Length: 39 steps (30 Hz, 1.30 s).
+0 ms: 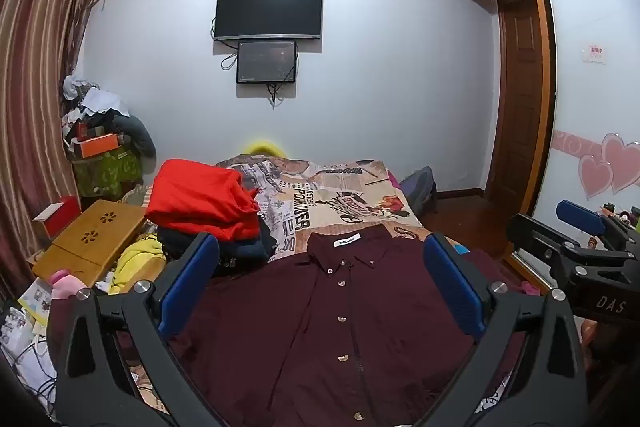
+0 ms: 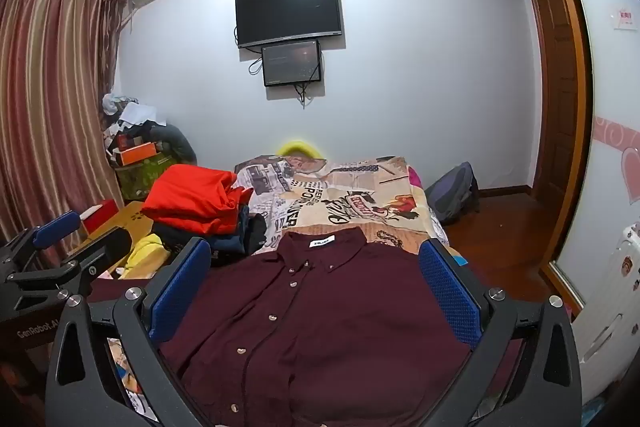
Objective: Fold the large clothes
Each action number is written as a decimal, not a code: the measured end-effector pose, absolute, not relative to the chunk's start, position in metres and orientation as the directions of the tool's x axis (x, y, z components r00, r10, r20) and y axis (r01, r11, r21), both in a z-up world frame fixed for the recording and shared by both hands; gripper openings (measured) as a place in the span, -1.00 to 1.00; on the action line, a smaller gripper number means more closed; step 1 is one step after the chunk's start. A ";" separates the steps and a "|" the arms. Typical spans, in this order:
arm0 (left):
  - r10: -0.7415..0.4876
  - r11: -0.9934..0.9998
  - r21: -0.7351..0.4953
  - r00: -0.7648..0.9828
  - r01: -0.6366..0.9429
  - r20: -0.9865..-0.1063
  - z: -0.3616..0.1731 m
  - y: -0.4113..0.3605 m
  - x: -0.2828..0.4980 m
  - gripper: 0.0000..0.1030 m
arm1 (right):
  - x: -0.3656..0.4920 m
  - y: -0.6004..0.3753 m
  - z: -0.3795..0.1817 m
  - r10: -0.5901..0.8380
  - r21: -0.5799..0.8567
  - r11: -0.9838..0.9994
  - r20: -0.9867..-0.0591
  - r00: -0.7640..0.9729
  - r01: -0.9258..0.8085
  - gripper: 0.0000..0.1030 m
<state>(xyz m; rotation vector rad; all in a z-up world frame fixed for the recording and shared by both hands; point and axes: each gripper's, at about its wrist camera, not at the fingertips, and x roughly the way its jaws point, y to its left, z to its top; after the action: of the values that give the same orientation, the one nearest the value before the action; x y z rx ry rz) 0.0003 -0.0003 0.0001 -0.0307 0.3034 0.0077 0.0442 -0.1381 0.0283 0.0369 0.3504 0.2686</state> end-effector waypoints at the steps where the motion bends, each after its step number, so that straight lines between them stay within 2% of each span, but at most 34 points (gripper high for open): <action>1: 0.001 0.999 -0.030 0.955 -0.010 -0.296 0.000 0.000 0.000 0.99 | 0.044 -0.138 0.028 0.265 0.081 0.964 -0.335 0.904 -0.252 1.00; 39: 0.013 0.998 -0.053 0.953 -0.030 -0.302 -0.009 0.013 0.007 0.99 | 0.047 -0.132 0.024 0.262 0.074 0.965 -0.346 0.901 -0.252 1.00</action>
<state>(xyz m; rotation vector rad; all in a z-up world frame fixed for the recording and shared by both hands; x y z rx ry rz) 0.0068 0.0125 -0.0095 -0.0573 0.3064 0.0218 0.0467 -0.1323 0.0244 0.0276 0.3613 0.2659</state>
